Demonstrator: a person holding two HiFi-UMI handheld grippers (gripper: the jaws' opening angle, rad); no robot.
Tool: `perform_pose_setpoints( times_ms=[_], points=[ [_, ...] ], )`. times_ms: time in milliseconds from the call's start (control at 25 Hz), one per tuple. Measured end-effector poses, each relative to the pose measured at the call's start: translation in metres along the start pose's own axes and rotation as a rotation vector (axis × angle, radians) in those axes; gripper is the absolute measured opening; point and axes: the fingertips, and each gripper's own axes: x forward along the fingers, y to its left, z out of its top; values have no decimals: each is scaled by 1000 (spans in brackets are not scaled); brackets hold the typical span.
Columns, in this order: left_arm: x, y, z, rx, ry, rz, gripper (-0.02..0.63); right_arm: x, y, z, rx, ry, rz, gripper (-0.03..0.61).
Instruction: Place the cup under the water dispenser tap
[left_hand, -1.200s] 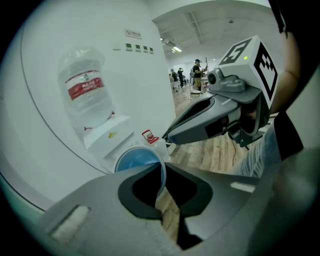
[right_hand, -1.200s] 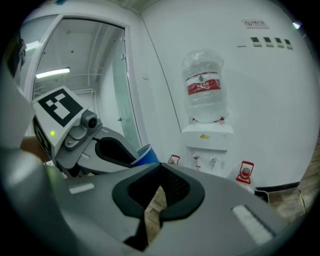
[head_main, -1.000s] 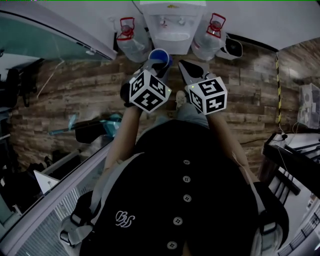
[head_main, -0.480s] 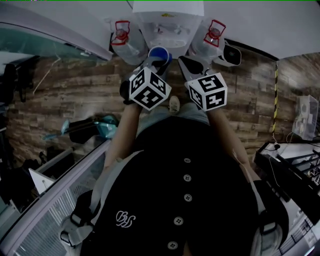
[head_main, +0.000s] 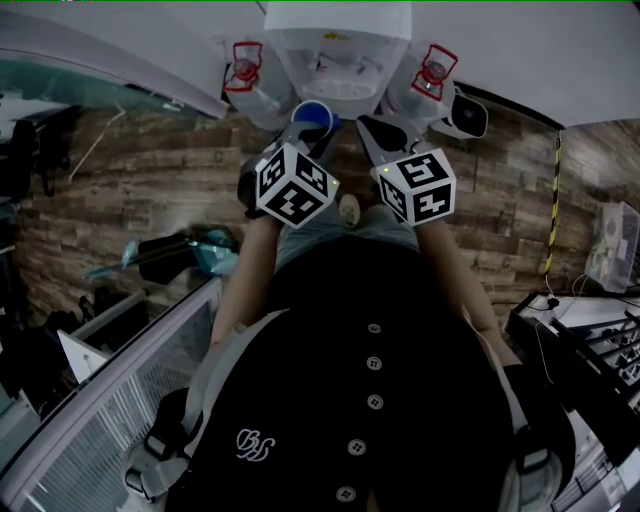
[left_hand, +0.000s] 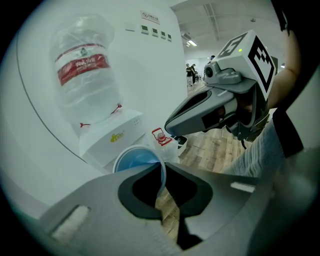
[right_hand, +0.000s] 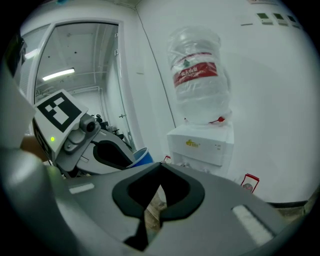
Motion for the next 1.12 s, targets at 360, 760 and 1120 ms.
perform_pose_setpoints(
  times_ms=[360, 760, 1120],
  points=[
    [9, 3, 1, 5, 15, -15, 20, 6, -9, -6, 23, 16, -8, 0],
    [12, 12, -17, 15, 53, -68, 20, 24, -3, -14, 67, 54, -19, 0],
    [21, 15, -27, 34, 46, -100, 20, 33, -10, -28, 7, 109, -64, 0]
  ],
)
